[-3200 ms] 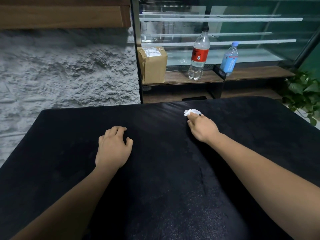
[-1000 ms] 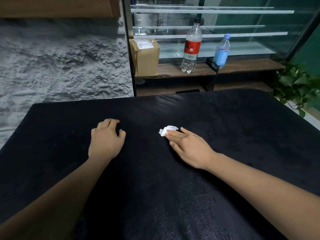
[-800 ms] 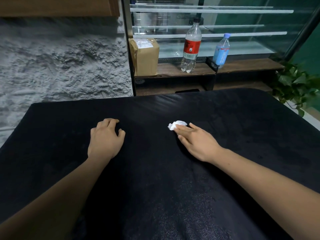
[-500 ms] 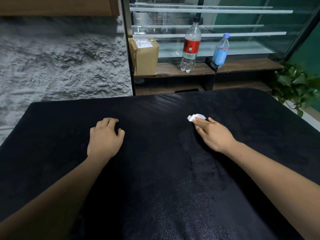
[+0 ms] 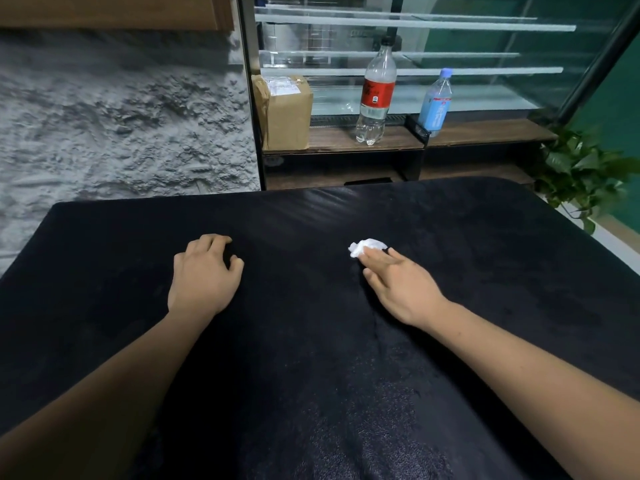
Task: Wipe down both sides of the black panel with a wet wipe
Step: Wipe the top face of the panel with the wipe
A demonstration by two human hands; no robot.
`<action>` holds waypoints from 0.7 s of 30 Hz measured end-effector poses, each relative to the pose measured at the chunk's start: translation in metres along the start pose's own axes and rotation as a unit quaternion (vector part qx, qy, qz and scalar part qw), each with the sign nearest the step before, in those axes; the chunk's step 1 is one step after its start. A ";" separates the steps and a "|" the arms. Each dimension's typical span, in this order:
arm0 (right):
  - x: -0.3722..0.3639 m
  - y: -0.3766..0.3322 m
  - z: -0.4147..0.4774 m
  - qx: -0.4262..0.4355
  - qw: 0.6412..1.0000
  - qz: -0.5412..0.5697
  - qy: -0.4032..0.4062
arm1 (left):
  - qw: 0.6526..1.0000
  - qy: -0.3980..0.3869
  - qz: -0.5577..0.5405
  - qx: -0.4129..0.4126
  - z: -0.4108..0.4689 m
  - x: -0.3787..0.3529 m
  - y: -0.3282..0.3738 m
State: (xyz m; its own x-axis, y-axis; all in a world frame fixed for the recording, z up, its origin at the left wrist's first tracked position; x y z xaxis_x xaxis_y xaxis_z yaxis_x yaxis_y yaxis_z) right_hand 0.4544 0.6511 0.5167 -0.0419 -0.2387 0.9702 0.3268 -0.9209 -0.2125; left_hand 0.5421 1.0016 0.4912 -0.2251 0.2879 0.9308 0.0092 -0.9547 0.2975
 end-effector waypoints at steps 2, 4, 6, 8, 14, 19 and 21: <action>-0.004 -0.019 -0.004 0.032 0.999 0.006 -0.007 | 1.000 -0.002 0.001 0.000 0.000 0.000 0.000; -0.007 -0.038 -0.010 0.062 0.998 0.008 -0.008 | 1.000 -0.004 0.001 0.000 0.000 0.001 0.000; -0.012 -0.056 -0.016 0.092 0.996 0.018 -0.011 | 1.000 -0.004 0.000 0.000 -0.001 0.001 0.000; -0.017 -0.067 -0.021 0.106 0.994 0.029 -0.011 | 1.000 -0.003 -0.001 -0.001 -0.001 0.001 0.000; -0.021 -0.067 -0.026 0.103 0.994 0.036 -0.015 | 1.000 0.001 -0.005 -0.003 -0.002 0.001 0.001; -0.017 -0.056 -0.025 0.086 0.996 0.024 -0.023 | 1.000 0.005 -0.015 -0.003 -0.003 0.002 0.001; -0.014 -0.045 -0.025 0.069 0.997 0.017 -0.026 | 1.000 0.003 -0.011 -0.003 -0.002 0.003 0.002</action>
State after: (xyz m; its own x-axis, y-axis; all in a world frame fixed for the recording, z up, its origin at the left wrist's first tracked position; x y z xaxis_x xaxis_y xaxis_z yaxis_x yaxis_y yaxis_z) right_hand 0.4169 0.6885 0.5099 0.0190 -0.2487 0.9684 0.4538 -0.8609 -0.2300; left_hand 0.5391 1.0005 0.4936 -0.2318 0.3082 0.9227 -0.0009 -0.9486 0.3166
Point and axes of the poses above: each hand's wrist, its own z-axis towards the middle knuckle, its own x-axis out of the back of the hand, y = z × x, the point moved 4 cm from there along z, towards the middle knuckle, and after that the axes turned 6 degrees about x, right-handed, at the moved point
